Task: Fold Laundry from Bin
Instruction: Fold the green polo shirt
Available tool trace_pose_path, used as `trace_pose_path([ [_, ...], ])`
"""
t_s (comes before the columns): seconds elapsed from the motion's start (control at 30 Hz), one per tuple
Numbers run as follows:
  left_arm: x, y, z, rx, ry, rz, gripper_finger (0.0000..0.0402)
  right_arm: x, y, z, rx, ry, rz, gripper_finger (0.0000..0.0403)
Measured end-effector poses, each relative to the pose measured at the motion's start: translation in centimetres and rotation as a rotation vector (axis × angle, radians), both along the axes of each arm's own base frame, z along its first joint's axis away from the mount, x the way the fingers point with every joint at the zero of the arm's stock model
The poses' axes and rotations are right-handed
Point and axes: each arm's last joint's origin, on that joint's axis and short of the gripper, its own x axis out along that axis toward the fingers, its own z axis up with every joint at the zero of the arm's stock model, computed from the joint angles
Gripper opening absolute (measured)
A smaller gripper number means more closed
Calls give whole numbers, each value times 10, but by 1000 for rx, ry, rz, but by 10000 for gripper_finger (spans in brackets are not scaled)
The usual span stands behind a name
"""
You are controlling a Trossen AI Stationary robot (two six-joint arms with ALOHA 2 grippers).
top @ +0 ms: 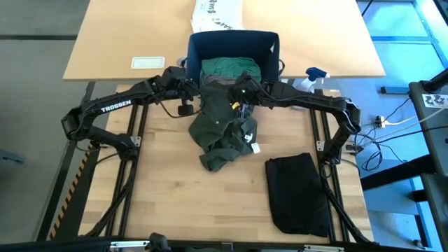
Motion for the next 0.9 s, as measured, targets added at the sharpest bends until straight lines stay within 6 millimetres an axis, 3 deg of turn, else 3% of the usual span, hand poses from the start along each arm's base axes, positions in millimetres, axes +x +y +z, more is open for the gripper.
trace_pose_path([
  [0.13,0,0,0,-6,-3,-29,0,4,11,2,9,-22,49,38],
  [0.43,1,3,3,-6,-51,19,0,3,14,2,20,-14,78,7],
  [0.9,-26,40,10,62,-102,126,0,4,74,-6,153,67,186,12],
])
